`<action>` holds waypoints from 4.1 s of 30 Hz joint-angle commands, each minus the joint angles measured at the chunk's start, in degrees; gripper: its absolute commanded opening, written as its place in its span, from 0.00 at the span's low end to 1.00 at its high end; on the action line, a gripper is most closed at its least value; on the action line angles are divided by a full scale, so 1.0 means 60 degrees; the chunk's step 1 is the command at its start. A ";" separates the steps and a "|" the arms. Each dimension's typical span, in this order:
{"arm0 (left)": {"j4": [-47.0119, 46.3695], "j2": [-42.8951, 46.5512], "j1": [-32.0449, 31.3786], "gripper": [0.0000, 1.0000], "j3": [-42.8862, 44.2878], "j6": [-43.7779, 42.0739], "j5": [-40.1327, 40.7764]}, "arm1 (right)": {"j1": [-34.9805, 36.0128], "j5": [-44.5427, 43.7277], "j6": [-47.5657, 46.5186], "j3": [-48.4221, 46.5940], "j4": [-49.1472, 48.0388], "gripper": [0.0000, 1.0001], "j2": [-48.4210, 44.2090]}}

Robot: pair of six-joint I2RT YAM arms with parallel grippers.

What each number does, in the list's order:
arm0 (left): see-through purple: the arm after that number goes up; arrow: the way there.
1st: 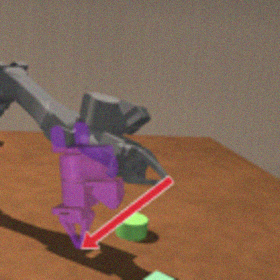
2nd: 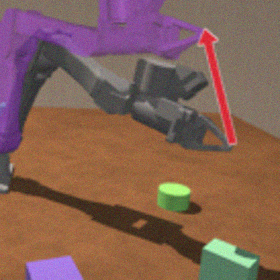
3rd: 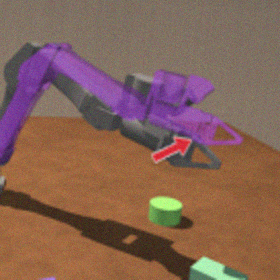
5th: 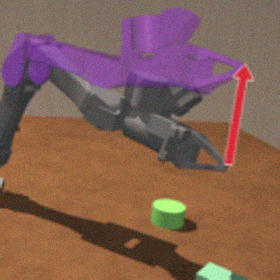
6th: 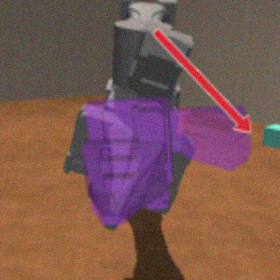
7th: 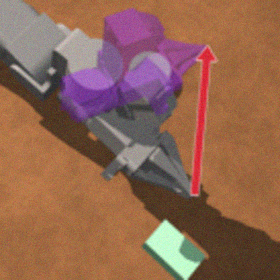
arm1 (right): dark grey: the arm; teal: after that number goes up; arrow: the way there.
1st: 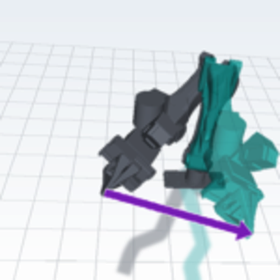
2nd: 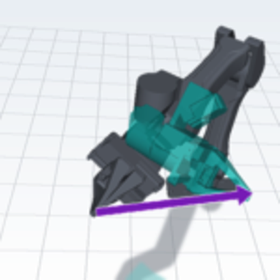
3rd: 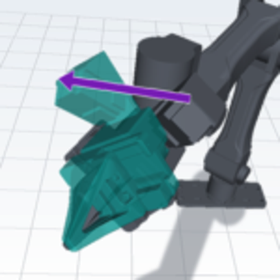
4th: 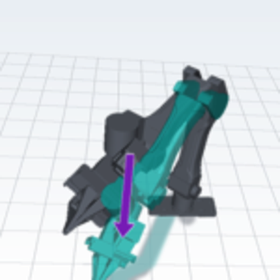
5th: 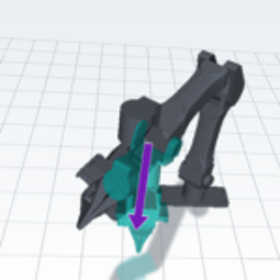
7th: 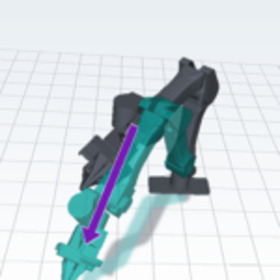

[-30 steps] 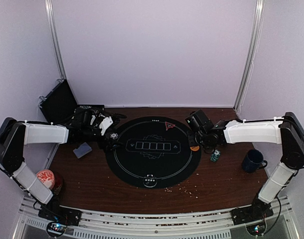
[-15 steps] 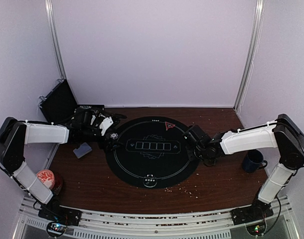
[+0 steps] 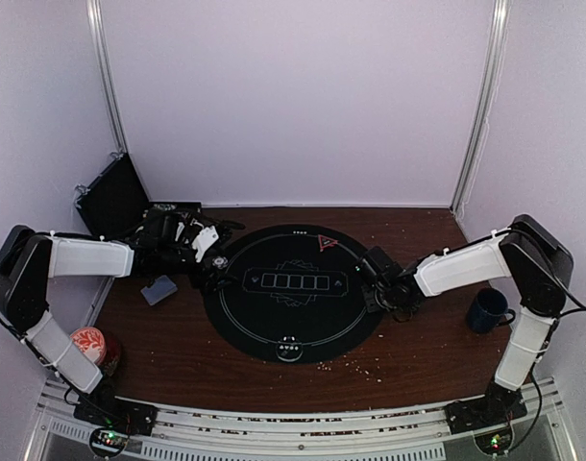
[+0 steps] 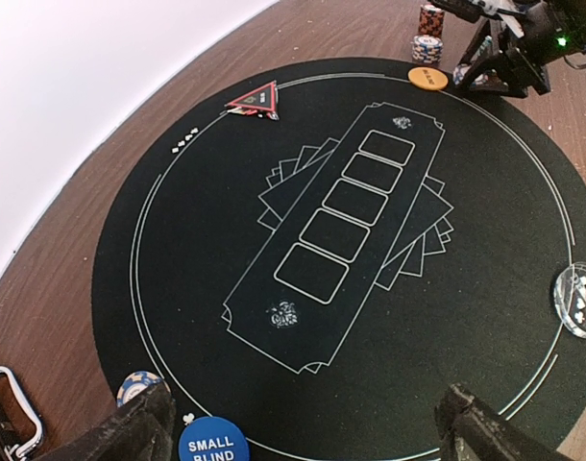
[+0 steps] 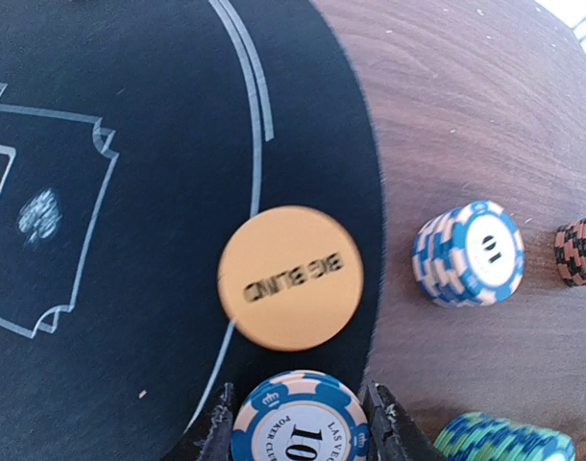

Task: Distribute texas hold em gaming equipment
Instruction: Place the poker chips pile in the big blind area, then pick up the pile of poker chips from the pile of poker chips.

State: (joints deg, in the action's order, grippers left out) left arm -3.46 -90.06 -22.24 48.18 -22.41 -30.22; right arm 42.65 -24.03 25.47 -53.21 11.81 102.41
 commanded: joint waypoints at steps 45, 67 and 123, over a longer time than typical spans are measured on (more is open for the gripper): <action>-0.0470 -0.0209 0.0026 0.98 0.0034 -0.0014 0.0047 | -0.0480 -0.0462 -0.0087 -0.1247 0.1290 0.83 -0.2073; -0.0474 -0.0160 0.0016 0.98 0.0009 -0.0014 -0.0048 | -0.2729 0.0340 0.0061 -0.1436 0.0687 0.82 0.0247; -0.0492 -0.0165 0.0026 0.98 -0.0003 -0.0014 -0.0045 | -0.2758 0.0944 0.0080 -0.1366 0.0415 0.47 0.0896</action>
State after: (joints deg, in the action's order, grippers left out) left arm -3.49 -90.45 -22.24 48.18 -22.41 -29.80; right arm 26.50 -18.22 25.52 -61.87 14.70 107.09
